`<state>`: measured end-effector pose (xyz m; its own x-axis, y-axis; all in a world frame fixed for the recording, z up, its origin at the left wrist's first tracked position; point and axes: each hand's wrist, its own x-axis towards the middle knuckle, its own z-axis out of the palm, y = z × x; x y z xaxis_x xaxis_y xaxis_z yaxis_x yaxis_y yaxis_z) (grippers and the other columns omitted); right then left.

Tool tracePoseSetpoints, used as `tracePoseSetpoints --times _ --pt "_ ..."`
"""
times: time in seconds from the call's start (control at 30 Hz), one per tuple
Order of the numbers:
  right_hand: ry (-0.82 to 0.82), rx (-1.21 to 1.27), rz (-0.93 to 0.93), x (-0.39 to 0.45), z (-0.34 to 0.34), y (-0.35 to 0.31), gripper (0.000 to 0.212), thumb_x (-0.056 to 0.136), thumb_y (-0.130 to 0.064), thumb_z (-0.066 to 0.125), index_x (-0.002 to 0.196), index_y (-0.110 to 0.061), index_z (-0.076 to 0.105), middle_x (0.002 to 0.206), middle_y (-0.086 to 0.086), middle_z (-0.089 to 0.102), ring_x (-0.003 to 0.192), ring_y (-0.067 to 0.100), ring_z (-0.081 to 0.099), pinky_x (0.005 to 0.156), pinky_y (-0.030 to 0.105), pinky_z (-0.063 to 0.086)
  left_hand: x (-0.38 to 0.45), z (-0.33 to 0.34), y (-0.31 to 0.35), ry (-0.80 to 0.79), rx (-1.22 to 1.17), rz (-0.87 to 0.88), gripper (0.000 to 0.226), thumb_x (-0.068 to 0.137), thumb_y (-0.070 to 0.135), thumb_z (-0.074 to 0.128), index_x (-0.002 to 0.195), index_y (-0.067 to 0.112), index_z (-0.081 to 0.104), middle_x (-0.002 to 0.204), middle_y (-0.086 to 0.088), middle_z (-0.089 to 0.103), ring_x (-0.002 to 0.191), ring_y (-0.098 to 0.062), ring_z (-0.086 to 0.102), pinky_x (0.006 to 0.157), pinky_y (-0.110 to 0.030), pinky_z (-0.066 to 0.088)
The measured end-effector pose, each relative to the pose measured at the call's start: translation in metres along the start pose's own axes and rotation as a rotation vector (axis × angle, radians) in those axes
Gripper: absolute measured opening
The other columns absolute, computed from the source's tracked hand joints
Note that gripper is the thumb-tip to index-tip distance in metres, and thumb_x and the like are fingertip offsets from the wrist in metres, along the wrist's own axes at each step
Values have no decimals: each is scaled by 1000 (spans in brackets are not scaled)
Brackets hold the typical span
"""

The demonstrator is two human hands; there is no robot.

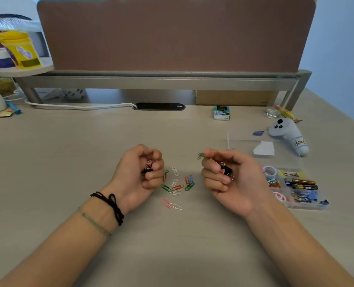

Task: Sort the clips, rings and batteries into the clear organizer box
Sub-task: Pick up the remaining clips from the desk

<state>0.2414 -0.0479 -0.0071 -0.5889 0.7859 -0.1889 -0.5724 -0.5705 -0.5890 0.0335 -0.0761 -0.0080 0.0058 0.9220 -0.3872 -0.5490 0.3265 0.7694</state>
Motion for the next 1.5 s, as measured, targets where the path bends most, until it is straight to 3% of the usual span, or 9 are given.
tracePoseSetpoints --times 0.17,0.3,0.47,0.7,1.0,1.2,1.5 --pt "157 124 -121 -9 -18 -35 38 94 -32 44 59 -16 41 58 -1 35 38 8 24 40 21 10 17 59 -23 -27 -163 -89 40 93 27 47 56 21 32 58 1 40 35 -7 25 31 -18 12" --pt "215 54 -250 -29 -33 -61 43 95 -29 42 54 -18 35 52 -2 30 37 10 23 40 23 10 25 109 -42 -31 -128 -64 34 94 26 51 62 20 42 49 6 31 33 -6 25 29 -18 12" --pt "260 -45 -367 -51 -52 -83 40 97 -28 40 58 -18 36 45 -4 27 32 9 20 38 23 8 31 156 -68 -1 -81 37 33 97 23 48 65 16 45 53 1 43 38 -9 33 30 -17 17" --pt "345 -153 -454 -54 -66 -78 38 97 -24 40 60 -16 39 46 0 30 33 10 20 37 20 10 35 171 -93 86 290 316 32 95 16 48 64 14 46 44 2 31 39 -15 33 37 -19 24" --pt "349 -182 -459 -55 -69 -78 40 98 -26 43 60 -14 41 49 2 31 38 12 19 38 22 11 38 168 -106 56 346 418 35 103 14 41 71 8 50 47 -3 40 42 -16 46 40 -22 36" --pt "347 -207 -463 -55 -68 -77 39 98 -25 43 60 -14 42 48 2 32 38 12 20 37 22 14 35 169 -108 13 274 429 40 105 15 39 75 2 61 58 -13 62 62 -31 70 58 -33 58" --pt "331 -225 -483 -54 -67 -76 41 98 -28 42 60 -13 44 48 2 33 38 13 22 40 24 12 32 164 -104 -120 146 345 33 106 23 40 91 5 64 85 -20 71 83 -30 74 76 -38 63"
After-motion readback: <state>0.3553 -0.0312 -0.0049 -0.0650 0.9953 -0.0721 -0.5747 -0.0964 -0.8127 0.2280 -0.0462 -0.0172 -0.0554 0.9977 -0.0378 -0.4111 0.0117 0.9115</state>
